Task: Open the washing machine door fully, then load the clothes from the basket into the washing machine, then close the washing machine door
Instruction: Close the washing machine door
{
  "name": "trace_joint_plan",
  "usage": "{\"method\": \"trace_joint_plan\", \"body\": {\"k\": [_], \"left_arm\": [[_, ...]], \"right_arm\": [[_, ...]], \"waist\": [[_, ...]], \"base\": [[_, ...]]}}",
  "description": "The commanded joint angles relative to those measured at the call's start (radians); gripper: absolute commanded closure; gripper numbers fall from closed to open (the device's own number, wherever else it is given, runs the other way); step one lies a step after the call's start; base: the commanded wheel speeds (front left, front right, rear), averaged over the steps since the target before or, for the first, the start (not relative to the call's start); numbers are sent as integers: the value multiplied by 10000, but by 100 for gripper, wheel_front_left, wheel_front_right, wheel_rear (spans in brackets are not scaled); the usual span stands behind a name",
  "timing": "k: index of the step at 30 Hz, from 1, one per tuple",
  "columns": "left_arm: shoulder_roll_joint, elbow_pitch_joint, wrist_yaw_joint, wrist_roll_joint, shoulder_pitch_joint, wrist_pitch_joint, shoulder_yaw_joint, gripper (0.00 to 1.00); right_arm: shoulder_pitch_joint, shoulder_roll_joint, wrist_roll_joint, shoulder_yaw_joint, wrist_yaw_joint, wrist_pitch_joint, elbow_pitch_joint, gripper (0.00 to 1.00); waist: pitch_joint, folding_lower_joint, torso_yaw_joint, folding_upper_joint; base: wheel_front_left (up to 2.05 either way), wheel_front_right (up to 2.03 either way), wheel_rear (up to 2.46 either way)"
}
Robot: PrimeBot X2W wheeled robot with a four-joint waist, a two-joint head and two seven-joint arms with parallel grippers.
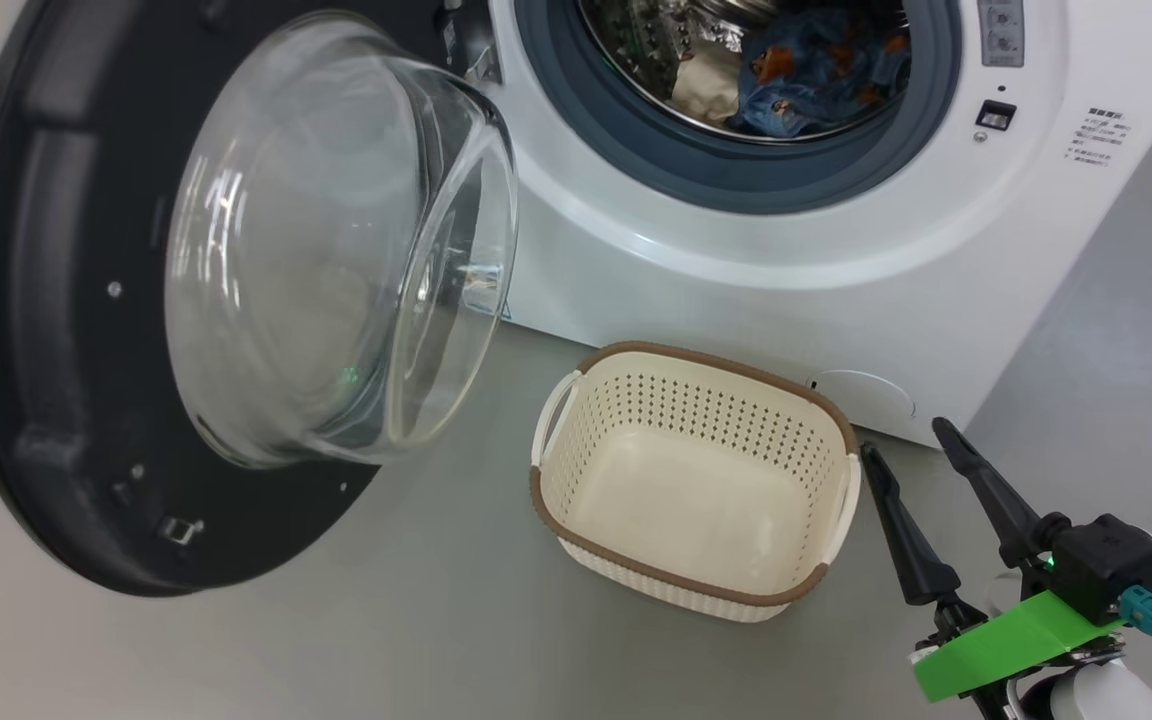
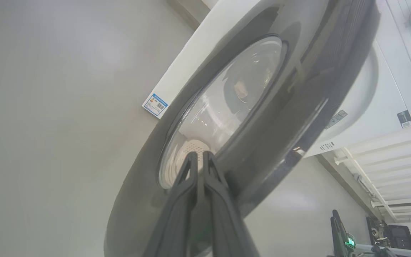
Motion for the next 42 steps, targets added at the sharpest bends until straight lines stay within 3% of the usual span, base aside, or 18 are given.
{"method": "trace_joint_plan", "body": {"k": [1, 12, 21, 42], "left_arm": [[564, -453, -38, -191, -112, 153, 320, 100], [253, -2410, -38, -738, 460, 796, 354, 100], [-171, -3413, -38, -572, 680, 902, 183, 100], [-580, -4049, -38, 80, 1049, 33, -73, 100]], "right_arm": [[95, -17, 0, 146, 44, -82, -252, 0], [306, 61, -6, -8, 44, -82, -299, 0], [391, 132, -23, -138, 44, -82, -314, 0], [807, 272, -93, -653, 44, -82, -477, 0]], "waist": [[-112, 0, -78, 0], [-375, 0, -509, 0], [-566, 0, -1113, 0], [-839, 0, -3709, 0]], "base": [[0, 0, 0], [0, 0, 0], [0, 0, 0], [0, 0, 0]]}}
